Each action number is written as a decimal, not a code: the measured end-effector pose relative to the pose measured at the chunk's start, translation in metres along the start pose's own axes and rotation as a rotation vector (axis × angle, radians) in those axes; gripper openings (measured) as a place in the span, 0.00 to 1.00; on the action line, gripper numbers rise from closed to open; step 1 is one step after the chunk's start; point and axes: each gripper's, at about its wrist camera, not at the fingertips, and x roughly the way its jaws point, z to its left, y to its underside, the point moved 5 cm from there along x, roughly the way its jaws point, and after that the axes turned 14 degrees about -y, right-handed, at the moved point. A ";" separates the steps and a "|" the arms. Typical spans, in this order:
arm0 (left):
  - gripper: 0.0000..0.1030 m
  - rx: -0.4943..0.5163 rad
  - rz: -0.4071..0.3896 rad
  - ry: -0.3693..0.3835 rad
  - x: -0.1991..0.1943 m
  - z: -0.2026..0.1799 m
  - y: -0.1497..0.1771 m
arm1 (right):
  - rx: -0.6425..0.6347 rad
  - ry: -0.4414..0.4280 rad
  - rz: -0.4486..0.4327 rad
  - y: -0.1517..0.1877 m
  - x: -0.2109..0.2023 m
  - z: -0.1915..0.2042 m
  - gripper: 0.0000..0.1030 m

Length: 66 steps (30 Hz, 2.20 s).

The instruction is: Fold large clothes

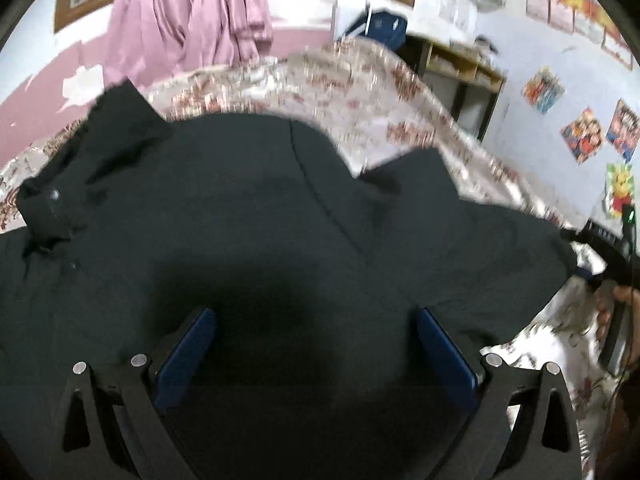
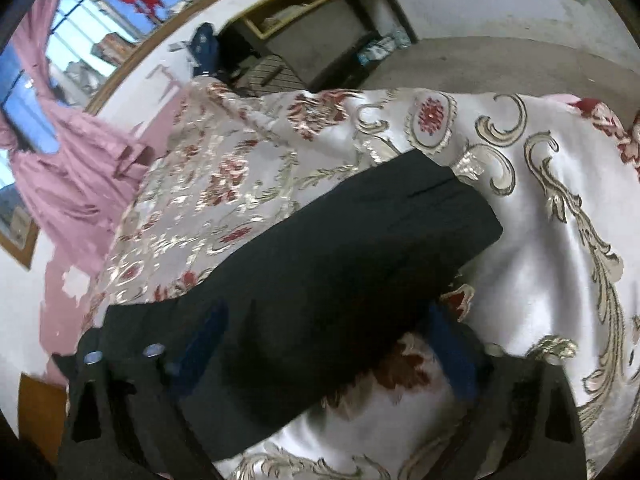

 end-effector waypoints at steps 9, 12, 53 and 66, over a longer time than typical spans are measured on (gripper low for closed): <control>1.00 0.021 0.000 -0.018 0.009 -0.002 0.006 | 0.107 -0.035 -0.050 -0.006 -0.012 -0.003 0.12; 1.00 -0.080 -0.030 0.118 -0.006 0.017 0.005 | 0.012 -0.062 -0.086 -0.014 -0.036 0.027 0.10; 0.99 -0.703 -0.032 0.192 -0.156 0.378 0.180 | -1.067 -0.607 0.392 0.412 -0.107 0.452 0.05; 0.99 -0.602 0.085 0.211 -0.099 0.305 0.165 | -1.000 -0.458 0.420 0.354 -0.118 0.337 0.64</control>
